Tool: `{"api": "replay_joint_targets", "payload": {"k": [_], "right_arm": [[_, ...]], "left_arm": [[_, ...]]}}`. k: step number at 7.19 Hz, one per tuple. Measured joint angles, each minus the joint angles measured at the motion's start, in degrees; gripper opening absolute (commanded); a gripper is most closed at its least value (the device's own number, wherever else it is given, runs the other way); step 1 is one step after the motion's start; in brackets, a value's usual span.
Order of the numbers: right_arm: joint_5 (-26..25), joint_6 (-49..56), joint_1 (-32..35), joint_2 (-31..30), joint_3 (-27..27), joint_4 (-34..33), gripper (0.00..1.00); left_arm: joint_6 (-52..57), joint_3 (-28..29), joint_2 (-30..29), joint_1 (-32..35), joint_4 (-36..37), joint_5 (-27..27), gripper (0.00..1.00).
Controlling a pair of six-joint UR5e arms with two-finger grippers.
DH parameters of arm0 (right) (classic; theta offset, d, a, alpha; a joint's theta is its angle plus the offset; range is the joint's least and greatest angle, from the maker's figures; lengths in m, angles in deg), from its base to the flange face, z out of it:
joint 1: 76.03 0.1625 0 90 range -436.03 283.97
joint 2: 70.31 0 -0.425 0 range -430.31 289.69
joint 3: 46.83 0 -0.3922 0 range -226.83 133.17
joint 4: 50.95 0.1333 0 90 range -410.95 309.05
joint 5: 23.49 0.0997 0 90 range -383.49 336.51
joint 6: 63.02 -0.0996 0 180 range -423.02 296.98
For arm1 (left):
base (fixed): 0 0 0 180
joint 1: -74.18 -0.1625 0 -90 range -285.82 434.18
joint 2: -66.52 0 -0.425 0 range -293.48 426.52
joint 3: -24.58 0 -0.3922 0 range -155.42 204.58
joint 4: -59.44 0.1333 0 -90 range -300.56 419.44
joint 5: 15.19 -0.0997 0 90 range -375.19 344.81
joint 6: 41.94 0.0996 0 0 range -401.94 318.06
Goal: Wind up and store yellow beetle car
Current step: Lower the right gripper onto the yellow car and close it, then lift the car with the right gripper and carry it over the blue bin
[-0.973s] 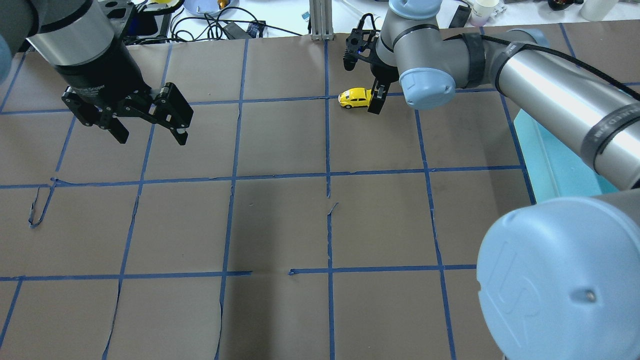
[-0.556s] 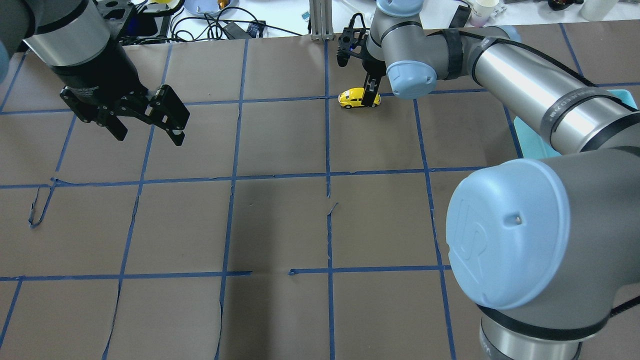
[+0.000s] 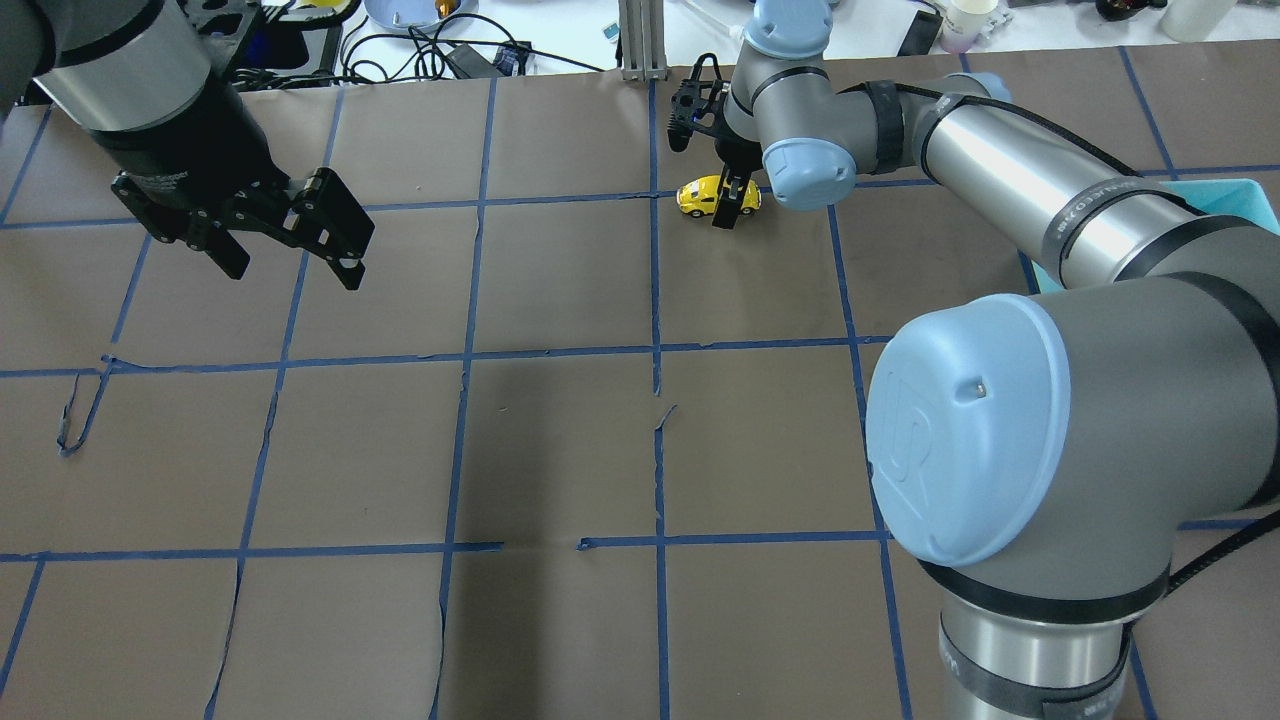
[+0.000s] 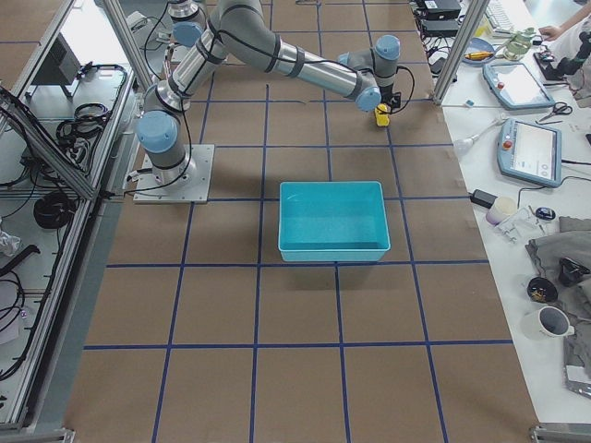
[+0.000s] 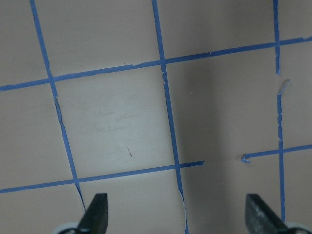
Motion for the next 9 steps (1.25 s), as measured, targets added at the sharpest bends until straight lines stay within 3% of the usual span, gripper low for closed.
{"api": "replay_joint_targets", "payload": {"k": [1, 3, 4, 7, 9], "right_arm": [[0.04, 0.01, 0.00, 0.54, -0.35, -0.16, 1.00], [0.88, 0.01, 0.00, 2.03, -1.79, -0.20, 0.19], [1.25, 0.04, 0.00, 2.39, -2.08, 0.03, 0.00], [-0.22, -0.34, -0.01, 1.04, -2.07, 2.89, 0.00], [-3.26, -0.30, -0.41, -5.93, -1.61, 12.15, 0.00]], "left_arm": [[0.07, 0.05, 0.22, 0.06, 0.03, -0.08, 1.00], [0.06, 0.15, 0.57, 0.12, 0.45, -0.22, 1.00], [0.03, 0.13, 0.62, 0.11, 0.91, -0.24, 1.00], [-0.07, 0.06, 0.62, 0.10, 1.29, -0.19, 1.00], [-0.08, -0.01, 0.62, 0.09, 1.30, -0.18, 1.00]]}}
